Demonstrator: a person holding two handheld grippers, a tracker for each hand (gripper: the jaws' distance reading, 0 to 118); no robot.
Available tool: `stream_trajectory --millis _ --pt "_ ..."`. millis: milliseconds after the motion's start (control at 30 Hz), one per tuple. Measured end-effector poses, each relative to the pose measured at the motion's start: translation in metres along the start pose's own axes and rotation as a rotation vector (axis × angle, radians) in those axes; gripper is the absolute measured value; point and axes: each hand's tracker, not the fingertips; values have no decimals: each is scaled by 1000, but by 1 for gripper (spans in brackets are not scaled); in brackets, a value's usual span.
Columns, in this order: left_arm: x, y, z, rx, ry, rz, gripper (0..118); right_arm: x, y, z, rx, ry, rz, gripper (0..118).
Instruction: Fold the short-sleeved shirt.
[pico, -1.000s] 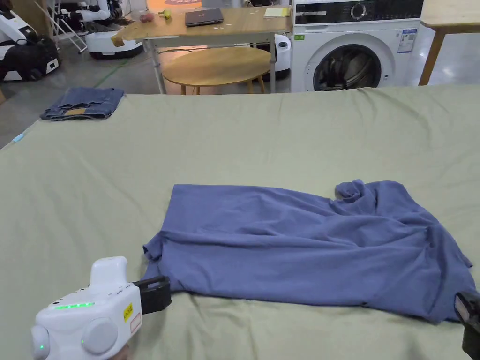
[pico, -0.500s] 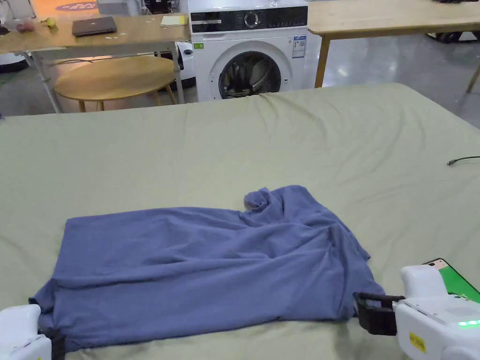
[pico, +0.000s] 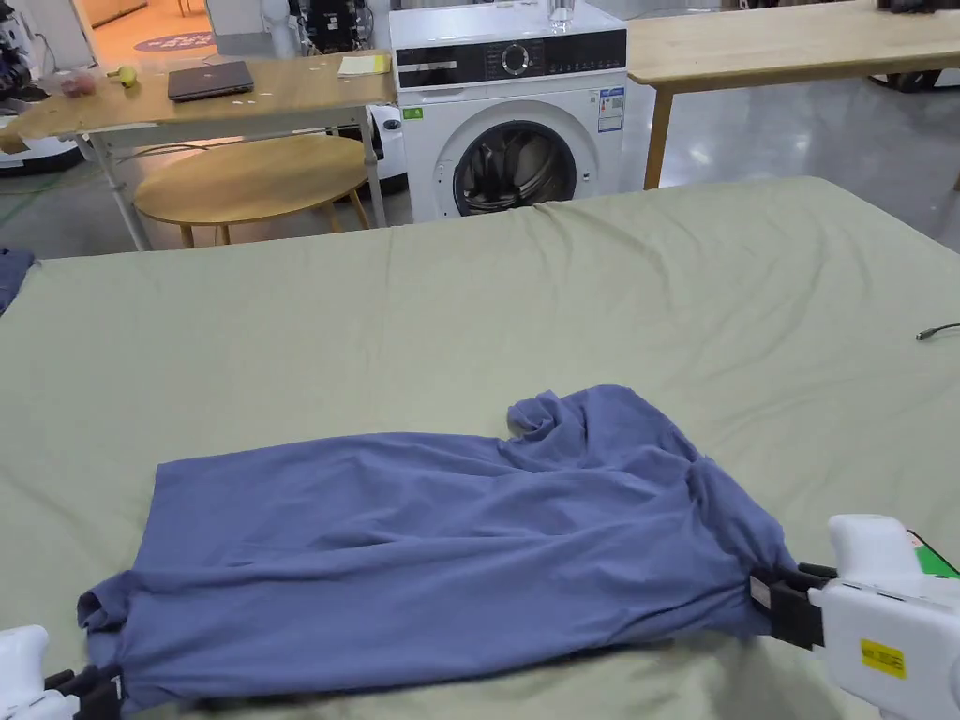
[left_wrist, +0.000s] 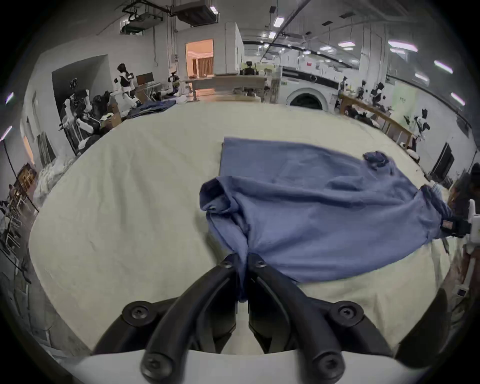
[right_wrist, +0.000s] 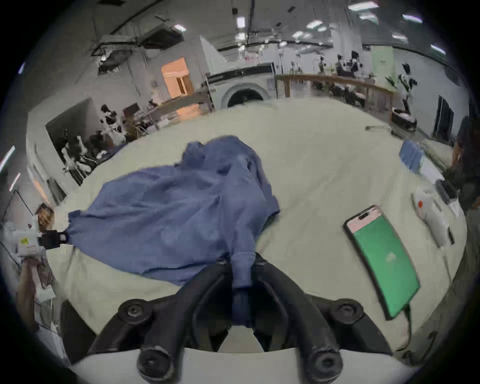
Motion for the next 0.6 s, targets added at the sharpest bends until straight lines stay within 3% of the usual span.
stream_trajectory --millis 267,333,467,533,567,600 --pt "-14 -21 74 39 -17 -51 0 -7 -15 84 -1 -7 72 6" --pt "-19 -42 72 10 29 -46 0 -4 -32 74 -58 -50 93 7" --pt "-36 -84 47 -84 -20 90 0 8 -70 35 -183 -83 35 8" --pt "-33 -88 52 -63 9 102 0 6 -78 31 -184 -141 32 26" --pt "-32 -85 61 -34 23 117 8 2 -77 34 -166 -147 45 61" --pt "-28 -80 70 10 48 110 29 0 -70 39 -157 -134 51 88"
